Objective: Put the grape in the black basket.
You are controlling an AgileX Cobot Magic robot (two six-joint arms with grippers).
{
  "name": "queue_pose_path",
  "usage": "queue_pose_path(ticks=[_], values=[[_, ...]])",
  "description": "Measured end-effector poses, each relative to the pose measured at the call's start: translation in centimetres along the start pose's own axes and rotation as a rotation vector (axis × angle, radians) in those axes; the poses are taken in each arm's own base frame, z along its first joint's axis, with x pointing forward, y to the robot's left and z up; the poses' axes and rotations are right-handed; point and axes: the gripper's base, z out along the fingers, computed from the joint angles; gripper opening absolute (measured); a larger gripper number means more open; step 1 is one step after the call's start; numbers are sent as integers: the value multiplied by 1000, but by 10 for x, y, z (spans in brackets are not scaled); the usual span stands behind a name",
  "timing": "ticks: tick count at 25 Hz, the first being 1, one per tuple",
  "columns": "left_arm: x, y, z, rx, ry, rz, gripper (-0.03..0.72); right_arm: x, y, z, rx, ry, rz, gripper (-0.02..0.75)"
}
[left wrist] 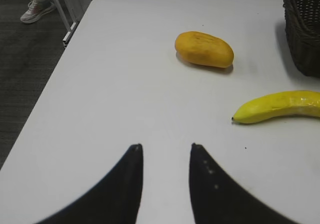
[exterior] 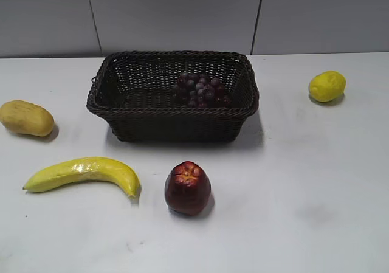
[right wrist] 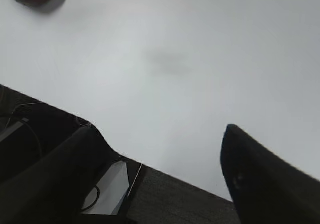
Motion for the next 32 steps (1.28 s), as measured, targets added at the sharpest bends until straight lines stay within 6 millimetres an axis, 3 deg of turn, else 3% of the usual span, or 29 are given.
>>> queue_pose_path(ticks=[8,12,32], values=[[0,0,0,0,0,0,237,78,1,-19,-6,-196,29,594],[0,0,0,0,0,0,237,102,1,-24,-9,-302,25,592],[0,0,0,0,0,0,237,109,-4,-30,49,-375,49,592]])
